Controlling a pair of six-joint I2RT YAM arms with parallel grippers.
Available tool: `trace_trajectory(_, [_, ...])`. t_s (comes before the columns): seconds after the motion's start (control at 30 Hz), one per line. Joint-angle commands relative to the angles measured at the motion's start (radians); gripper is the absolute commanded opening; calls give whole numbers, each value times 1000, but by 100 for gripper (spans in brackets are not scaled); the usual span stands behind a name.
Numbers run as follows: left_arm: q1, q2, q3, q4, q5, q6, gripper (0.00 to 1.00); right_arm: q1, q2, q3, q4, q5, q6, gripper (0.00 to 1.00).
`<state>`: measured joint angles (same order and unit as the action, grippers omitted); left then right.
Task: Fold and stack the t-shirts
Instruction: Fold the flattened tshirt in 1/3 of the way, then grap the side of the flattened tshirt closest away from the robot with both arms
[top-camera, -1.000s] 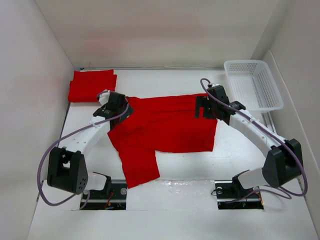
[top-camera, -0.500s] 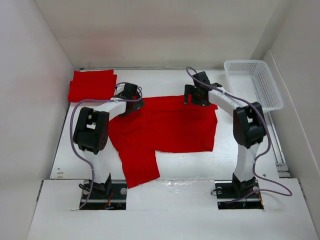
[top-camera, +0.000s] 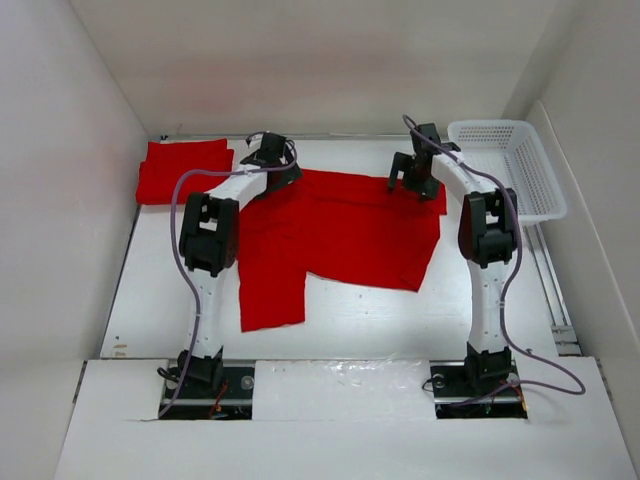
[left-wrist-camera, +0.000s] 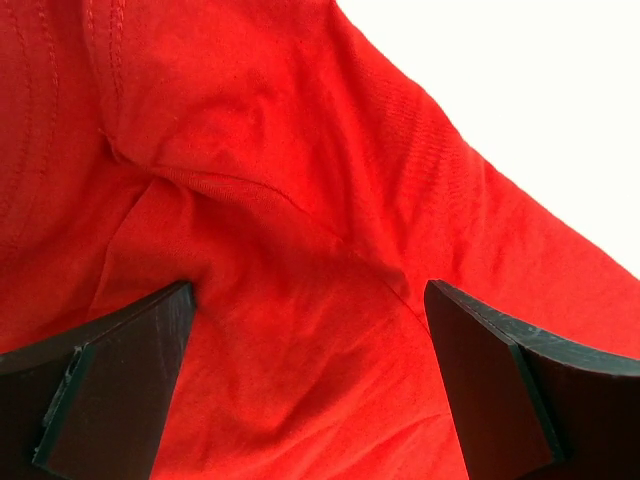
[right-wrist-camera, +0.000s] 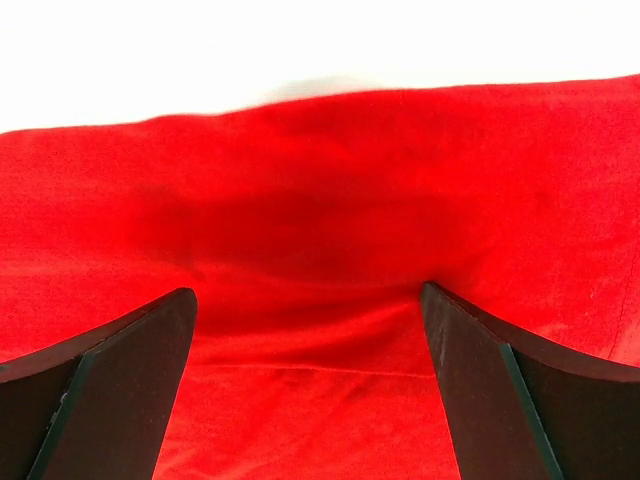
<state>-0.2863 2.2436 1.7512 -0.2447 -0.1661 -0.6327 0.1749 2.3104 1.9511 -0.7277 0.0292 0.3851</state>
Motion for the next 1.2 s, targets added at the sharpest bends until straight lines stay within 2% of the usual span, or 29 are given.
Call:
trace_trajectory(0.0, [10, 60, 88, -74, 66, 14, 100, -26, 55, 100, -98, -18, -25, 100])
trace_trajectory(0.13, [10, 79, 168, -100, 77, 42, 100, -12, 17, 127, -70, -31, -78, 100])
trace_trajectory(0.27, [10, 11, 168, -87, 68, 68, 100, 47, -135, 45, -4, 69, -107, 100])
trace_trajectory(0.3, [10, -22, 168, -87, 68, 83, 100, 64, -169, 19, 7, 139, -107, 100])
trace_trajectory(0.43, [10, -136, 157, -96, 47, 131, 100, 152, -337, -168, 25, 291, -80, 100])
trace_trajectory(0.53, [-11, -249, 111, -133, -39, 149, 100, 192, -478, -289, 36, 328, -25, 100])
trace_trajectory(0.6, [-11, -321, 49, -143, -50, 133, 100, 210, -593, -432, 68, 328, 0, 100])
trace_trajectory(0.63, [-11, -419, -61, -143, -70, 95, 100, 233, -630, -524, 77, 328, 12, 100])
trace_trajectory(0.7, [-11, -537, -206, -107, -81, 50, 100, 258, -736, -605, 77, 341, 31, 100])
trace_trajectory(0.73, [-11, -602, -364, -75, -81, 25, 100, 274, -767, -647, 77, 354, 40, 100])
trace_trajectory(0.77, [-11, -733, -448, -64, -81, -32, 100, 308, -825, -726, 77, 354, 57, 100])
trace_trajectory(0.83, [-11, -862, -605, -64, -81, -97, 100, 346, -874, -800, 77, 365, 81, 100])
trace_trajectory(0.87, [-11, -985, -757, -73, -81, -135, 100, 365, -896, -835, 77, 382, 90, 100])
trace_trajectory(0.93, [-11, -1099, -895, -86, -61, -220, 100, 419, -948, -909, 57, 403, 116, 100])
trace_trajectory(0.97, [-11, -1151, -1020, -97, -46, -245, 100, 434, -963, -929, 45, 413, 148, 100])
trace_trajectory(1.0, [-20, -1250, -1076, -97, -6, -263, 100, 434, -979, -939, 45, 369, 149, 100])
trace_trajectory(1.1, [-20, -1411, -1237, -140, 37, -320, 100, 463, -1034, -974, 54, 353, 170, 100])
trace_trajectory(1.17, [-34, -1460, -1280, -177, 37, -337, 100, 488, -1049, -983, 42, 362, 184, 100])
